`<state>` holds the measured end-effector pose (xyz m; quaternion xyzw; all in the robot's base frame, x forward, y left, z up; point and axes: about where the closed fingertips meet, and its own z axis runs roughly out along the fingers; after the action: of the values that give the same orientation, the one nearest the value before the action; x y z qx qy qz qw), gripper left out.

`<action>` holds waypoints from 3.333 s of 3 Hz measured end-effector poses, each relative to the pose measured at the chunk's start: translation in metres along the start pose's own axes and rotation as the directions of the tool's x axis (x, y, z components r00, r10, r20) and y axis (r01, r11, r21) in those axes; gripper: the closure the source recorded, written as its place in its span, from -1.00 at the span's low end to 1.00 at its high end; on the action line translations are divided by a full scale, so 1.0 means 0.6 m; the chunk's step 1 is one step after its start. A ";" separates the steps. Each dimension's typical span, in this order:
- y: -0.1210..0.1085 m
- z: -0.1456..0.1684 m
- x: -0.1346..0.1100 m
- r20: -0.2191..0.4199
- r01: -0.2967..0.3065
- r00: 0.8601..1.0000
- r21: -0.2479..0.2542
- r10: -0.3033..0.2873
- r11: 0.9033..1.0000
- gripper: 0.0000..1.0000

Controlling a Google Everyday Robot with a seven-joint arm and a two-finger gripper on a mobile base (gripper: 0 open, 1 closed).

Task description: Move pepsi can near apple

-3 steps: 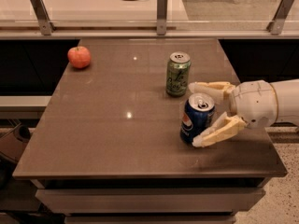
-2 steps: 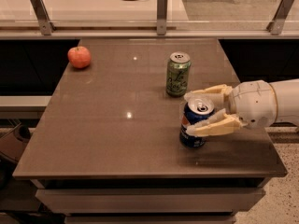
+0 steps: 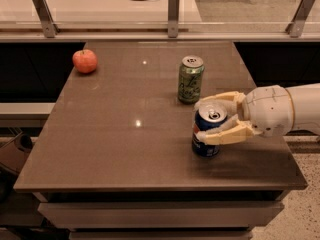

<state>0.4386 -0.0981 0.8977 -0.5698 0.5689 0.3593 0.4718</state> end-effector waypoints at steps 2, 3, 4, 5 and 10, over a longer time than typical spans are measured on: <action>0.000 0.005 -0.014 -0.011 0.012 1.000 -0.009 -0.012 1.000 1.00; -0.016 0.011 -0.060 -0.056 0.045 0.997 -0.027 -0.046 0.999 1.00; -0.040 0.034 -0.120 -0.081 0.082 0.993 -0.055 -0.086 0.995 1.00; -0.058 0.072 -0.179 -0.079 0.113 0.990 -0.072 -0.119 0.991 1.00; -0.232 0.117 -0.325 -0.017 0.156 0.988 0.157 -0.156 0.975 1.00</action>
Offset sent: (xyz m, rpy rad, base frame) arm 0.0012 0.0043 0.0131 -0.0264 -0.0129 0.0095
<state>0.5664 0.0157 1.0790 -0.5744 0.5503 0.2736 0.5408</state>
